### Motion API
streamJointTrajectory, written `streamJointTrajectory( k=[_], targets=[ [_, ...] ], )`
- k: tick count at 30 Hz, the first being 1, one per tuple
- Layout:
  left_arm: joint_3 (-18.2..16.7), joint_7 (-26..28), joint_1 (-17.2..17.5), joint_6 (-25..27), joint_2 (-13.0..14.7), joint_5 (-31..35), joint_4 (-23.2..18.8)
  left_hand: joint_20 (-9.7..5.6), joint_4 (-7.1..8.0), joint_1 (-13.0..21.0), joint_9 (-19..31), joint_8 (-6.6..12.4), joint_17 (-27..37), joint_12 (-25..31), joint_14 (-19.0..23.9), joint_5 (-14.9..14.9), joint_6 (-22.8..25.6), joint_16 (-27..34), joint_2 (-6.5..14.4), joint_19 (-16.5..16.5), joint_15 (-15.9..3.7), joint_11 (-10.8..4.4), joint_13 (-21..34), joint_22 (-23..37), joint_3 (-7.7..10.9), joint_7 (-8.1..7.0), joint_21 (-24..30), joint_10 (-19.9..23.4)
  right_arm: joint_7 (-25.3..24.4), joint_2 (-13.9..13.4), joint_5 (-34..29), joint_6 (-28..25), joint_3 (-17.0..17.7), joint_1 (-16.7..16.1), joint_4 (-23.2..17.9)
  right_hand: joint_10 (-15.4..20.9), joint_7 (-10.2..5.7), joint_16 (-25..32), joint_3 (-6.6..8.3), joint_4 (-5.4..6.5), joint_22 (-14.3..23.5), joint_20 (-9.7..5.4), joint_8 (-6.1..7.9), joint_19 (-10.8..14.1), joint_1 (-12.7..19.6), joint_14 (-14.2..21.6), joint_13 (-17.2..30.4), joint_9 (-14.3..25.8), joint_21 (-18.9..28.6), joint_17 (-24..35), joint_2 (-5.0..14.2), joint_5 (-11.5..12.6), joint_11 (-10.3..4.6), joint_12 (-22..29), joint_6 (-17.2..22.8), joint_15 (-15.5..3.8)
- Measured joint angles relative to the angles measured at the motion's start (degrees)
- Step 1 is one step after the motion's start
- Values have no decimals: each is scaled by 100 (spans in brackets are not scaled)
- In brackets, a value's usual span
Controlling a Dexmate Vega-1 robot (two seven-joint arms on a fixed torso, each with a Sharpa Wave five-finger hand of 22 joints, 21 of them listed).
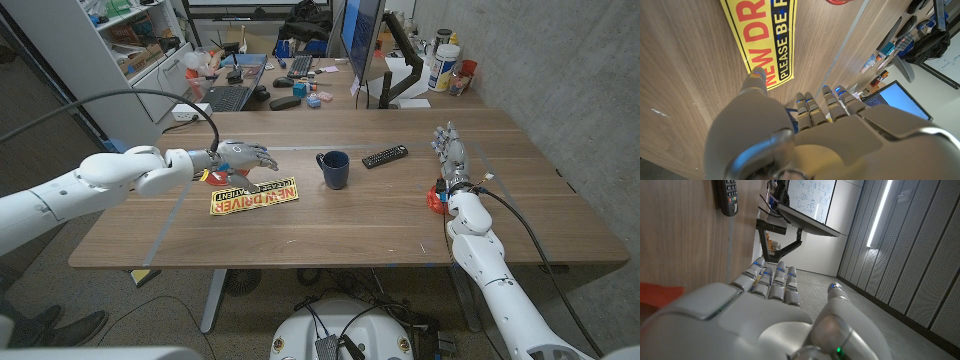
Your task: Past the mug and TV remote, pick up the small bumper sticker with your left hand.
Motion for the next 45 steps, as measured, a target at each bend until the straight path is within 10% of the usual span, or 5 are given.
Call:
streamJointTrajectory(
  k=[45],
  targets=[
    [538,-42,-461,-395,-632,-445,940,-2,-1,45,-1,7,28,29,2,66,66,33,-45,0,0,-42,-1,-1,-48,-63,0,87,-121,-55,-70,-129,7,-52,-89,0,0,0,-17,-17,0,-21,0,-21,0,62,0,0,0,-1,0,22,0,0,0,0]
  ],
)
